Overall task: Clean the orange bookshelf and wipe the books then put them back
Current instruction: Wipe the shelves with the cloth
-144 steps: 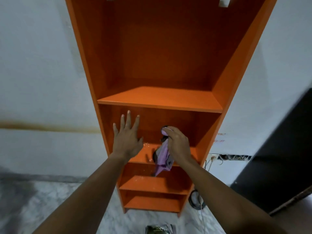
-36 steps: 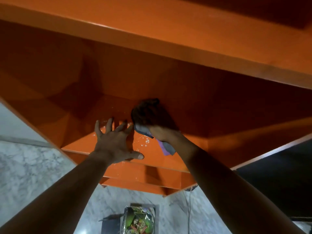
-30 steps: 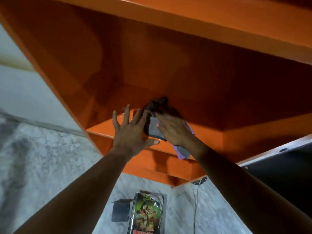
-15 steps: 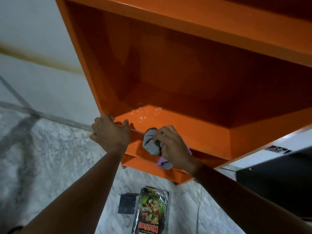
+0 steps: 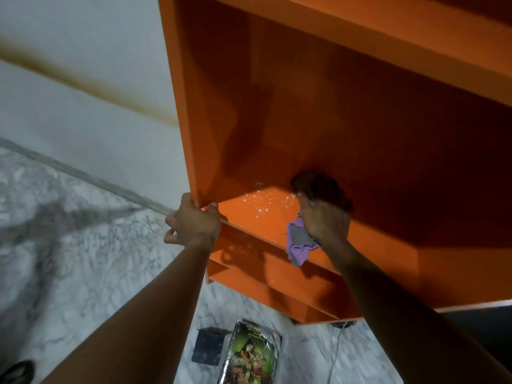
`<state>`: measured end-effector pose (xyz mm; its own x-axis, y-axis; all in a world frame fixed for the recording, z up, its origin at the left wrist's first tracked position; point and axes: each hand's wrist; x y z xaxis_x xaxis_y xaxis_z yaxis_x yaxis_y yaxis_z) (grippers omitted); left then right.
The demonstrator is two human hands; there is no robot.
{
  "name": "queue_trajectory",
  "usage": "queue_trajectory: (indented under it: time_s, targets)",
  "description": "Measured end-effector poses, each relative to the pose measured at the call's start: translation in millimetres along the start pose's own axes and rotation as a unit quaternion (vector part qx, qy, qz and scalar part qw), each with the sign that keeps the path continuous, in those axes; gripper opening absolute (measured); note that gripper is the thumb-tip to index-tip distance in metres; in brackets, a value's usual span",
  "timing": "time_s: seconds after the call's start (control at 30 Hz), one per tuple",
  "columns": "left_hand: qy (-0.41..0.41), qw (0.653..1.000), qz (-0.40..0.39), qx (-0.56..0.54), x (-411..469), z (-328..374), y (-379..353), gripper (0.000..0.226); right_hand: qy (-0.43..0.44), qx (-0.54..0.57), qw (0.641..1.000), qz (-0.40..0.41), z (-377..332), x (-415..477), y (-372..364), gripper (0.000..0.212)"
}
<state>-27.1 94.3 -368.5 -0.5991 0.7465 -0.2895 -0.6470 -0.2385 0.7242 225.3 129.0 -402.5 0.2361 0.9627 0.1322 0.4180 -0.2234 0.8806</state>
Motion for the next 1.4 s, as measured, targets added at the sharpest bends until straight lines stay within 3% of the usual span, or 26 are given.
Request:
queue_trajectory:
  time_s: [0.2,0.33,0.47,0.53,0.67,0.73,0.83,0.93,1.07,1.2,1.3,1.4]
  targets:
    - [-0.061,0.998,-0.001,0.002,14.5,-15.0,0.9,0.019,0.017,0.024,1.000,-0.001,-20.9,58.8,-14.4,0.057]
    - [-0.087,0.996,-0.011,-0.013,19.2,-24.9,-3.1,0.020,0.091,0.067,0.993,-0.036,-39.3,71.0,-22.2,0.045]
    - [-0.097,0.995,-0.002,-0.011,21.7,-27.1,-5.0,0.020,0.190,0.082,0.971,-0.116,-57.1,80.1,-32.7,0.037]
    - [-0.097,0.995,-0.001,-0.014,21.5,-26.8,-3.9,0.019,0.206,0.077,0.963,-0.157,-66.6,79.1,-34.8,0.042]
    - [-0.103,0.994,0.001,-0.020,21.8,-27.9,-3.9,0.018,0.337,0.055,0.915,-0.216,-73.8,63.0,-32.5,0.049]
    - [-0.097,0.995,-0.006,-0.015,23.0,-28.8,-3.4,0.018,0.359,0.038,0.902,-0.238,-78.2,41.3,-29.4,0.050]
    - [-0.095,0.995,-0.019,0.003,25.7,-28.4,-0.6,0.018,0.346,0.050,0.909,-0.225,-84.4,3.5,-25.3,0.048]
    - [-0.088,0.995,-0.047,0.023,27.9,-28.5,6.3,0.018,0.378,0.074,0.893,-0.233,-87.6,-25.0,-20.5,0.038]
    - [-0.077,0.991,-0.089,0.065,28.3,-31.2,20.7,0.039,0.417,0.100,0.882,-0.193,-80.0,-60.1,-16.0,0.032]
    - [-0.138,0.986,-0.041,0.086,34.9,-45.0,26.1,0.044,0.531,0.086,0.831,-0.146,-70.8,-82.4,-16.2,0.014]
    - [-0.217,0.971,0.011,0.096,41.9,-50.0,28.5,0.036,0.457,0.186,0.865,-0.095,-80.7,-82.5,-9.0,0.029]
    - [-0.267,0.957,0.012,0.116,50.5,-51.7,30.0,0.036,0.281,0.252,0.926,-0.005,-107.7,-48.8,-0.9,0.036]
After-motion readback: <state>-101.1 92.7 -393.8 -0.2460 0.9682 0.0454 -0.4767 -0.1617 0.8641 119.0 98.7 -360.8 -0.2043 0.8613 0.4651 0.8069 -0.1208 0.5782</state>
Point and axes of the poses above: each hand's wrist, its own x-axis towards the middle knuckle, its own y-axis out of the back of the hand, z = x × y, and after that the axes turned 12 degrees about x, right-handed
